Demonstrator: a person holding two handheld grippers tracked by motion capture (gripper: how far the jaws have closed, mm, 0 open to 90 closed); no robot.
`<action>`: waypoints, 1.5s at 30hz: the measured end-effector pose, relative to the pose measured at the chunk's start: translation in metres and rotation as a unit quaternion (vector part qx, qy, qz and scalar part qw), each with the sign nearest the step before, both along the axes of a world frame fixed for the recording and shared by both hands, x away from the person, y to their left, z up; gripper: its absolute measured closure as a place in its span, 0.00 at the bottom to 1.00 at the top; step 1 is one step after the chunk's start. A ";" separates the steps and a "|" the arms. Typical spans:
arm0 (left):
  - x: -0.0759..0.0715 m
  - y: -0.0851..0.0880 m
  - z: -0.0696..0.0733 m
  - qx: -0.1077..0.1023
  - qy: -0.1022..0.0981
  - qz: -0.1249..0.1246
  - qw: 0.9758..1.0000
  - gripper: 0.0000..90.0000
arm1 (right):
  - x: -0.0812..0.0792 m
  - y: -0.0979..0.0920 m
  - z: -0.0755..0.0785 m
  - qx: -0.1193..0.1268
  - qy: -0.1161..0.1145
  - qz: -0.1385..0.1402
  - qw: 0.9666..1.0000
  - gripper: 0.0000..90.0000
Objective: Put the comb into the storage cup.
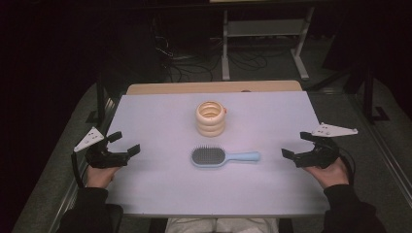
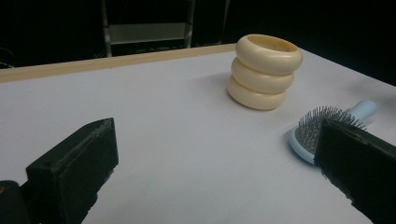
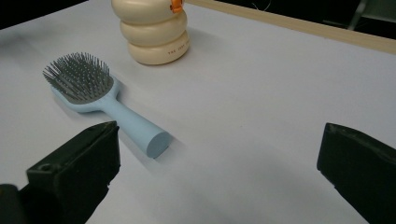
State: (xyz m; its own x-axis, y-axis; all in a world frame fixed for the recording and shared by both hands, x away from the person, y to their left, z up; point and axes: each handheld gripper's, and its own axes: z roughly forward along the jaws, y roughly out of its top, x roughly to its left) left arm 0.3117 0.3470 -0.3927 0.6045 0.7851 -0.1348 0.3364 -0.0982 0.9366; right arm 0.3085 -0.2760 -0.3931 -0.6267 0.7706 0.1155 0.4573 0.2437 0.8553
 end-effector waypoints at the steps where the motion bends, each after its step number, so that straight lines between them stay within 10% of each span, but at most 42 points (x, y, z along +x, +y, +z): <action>1: 0.000 0.000 0.000 0.000 0.000 0.000 1.000 0.00 | 0.000 0.000 0.000 0.000 0.000 0.000 1.000 0.00; 45: 0.000 -0.001 -0.001 0.003 0.001 -0.004 1.000 0.00 | 0.026 0.025 0.043 -0.078 0.007 0.070 0.994 0.00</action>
